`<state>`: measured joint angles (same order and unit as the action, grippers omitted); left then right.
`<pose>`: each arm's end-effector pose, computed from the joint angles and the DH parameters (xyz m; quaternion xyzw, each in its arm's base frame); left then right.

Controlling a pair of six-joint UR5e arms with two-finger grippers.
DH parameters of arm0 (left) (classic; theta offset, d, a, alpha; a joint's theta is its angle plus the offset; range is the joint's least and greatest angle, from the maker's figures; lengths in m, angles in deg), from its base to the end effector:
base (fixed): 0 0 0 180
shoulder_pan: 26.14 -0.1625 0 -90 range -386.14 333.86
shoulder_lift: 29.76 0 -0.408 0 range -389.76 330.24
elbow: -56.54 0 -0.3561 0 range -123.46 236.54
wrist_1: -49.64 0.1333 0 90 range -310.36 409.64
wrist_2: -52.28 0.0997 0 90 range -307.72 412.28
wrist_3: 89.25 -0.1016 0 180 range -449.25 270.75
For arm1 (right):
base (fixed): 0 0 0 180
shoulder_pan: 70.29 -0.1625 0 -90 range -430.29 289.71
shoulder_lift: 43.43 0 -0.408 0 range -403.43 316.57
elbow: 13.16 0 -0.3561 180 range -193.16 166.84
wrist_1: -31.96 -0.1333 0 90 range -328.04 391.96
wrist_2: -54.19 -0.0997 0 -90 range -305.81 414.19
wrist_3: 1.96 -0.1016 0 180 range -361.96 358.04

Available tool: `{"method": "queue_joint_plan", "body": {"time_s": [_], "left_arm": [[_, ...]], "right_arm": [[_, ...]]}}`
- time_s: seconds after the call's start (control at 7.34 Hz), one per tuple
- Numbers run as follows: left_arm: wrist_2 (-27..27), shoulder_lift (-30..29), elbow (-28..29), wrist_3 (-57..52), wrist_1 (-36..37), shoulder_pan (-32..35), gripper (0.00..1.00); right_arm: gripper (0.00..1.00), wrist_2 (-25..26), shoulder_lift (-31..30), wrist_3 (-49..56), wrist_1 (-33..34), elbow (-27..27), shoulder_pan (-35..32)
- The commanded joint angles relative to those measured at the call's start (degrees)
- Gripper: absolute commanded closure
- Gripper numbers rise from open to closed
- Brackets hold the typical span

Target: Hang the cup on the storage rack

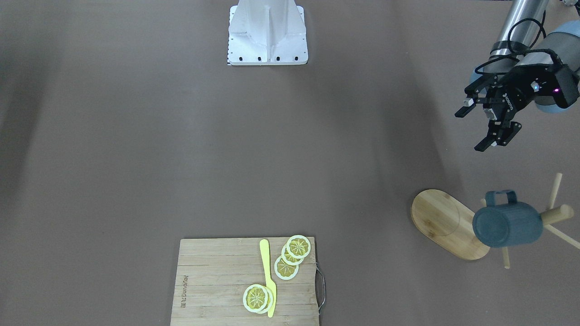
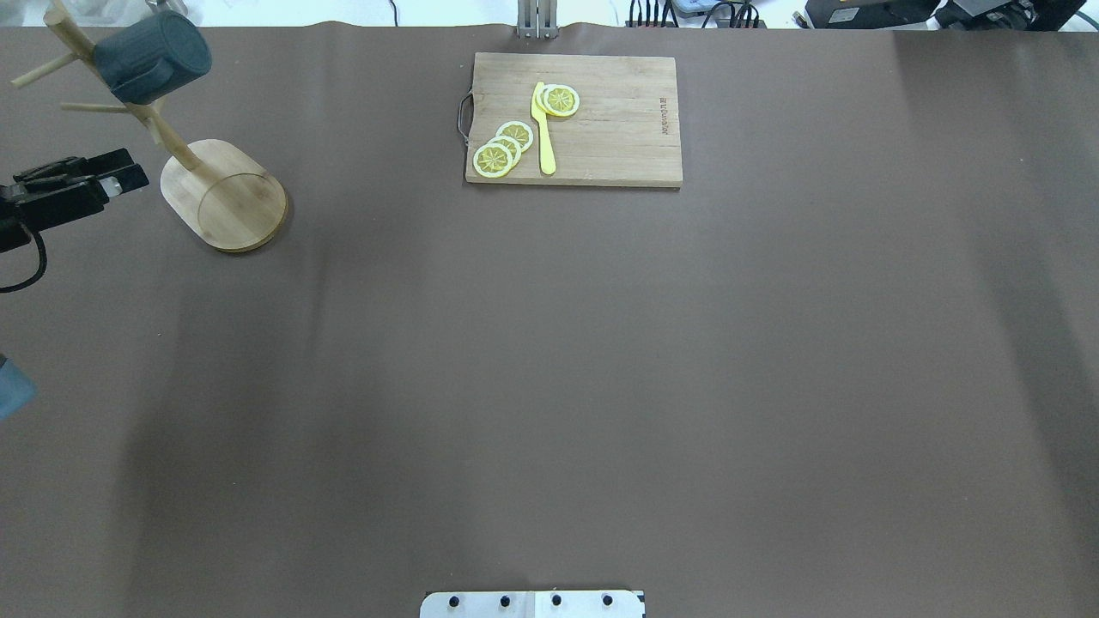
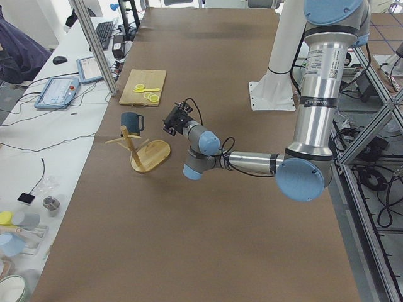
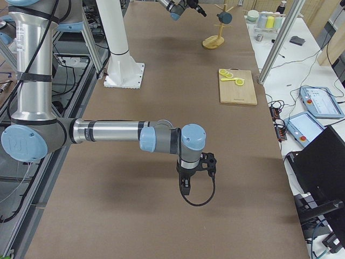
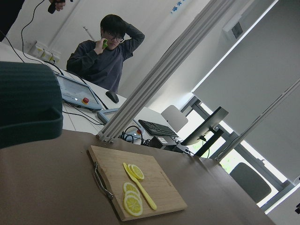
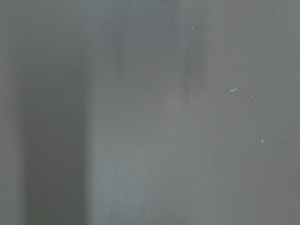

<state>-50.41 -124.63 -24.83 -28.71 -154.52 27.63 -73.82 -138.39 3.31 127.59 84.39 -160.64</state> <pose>0.1753 -0.4271 0.4644 0.4948 0.6520 -0.0307 0.5736 0.0733 -0.4153 0.6381 -0.0091 -0.3264 -0.0319 0.9447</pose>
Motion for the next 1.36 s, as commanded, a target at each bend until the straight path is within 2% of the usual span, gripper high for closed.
{"method": "queue_joint_plan", "body": {"time_s": [0.0,0.27,0.54,0.68,1.09,1.23], "left_arm": [[0.1,1.4,-0.1,-15.6,4.6,0.7,0.01],[-0.1,2.7,-0.3,-29.9,11.6,4.4,0.01],[-0.3,5.2,-0.3,-36.6,16.5,6.7,0.01],[-1.8,6.3,-0.3,-39.6,19.4,8.3,0.01],[-11.3,6.3,-0.1,-49.5,29.3,18.0,0.01],[-12.2,6.6,-0.3,-49.4,32.5,18.1,0.01]], "right_arm": [[0.00,0.0,0.0,0.0,0.0,0.0,0.0],[0.00,0.0,0.0,0.0,0.0,-0.1,0.0],[0.00,0.0,-0.1,0.0,0.0,-0.1,0.0],[0.00,0.0,-0.1,0.0,0.0,-0.1,0.0],[0.00,0.0,-0.1,0.0,0.0,-0.1,0.0],[0.00,0.0,-0.1,0.1,0.0,-0.1,0.0]]}}
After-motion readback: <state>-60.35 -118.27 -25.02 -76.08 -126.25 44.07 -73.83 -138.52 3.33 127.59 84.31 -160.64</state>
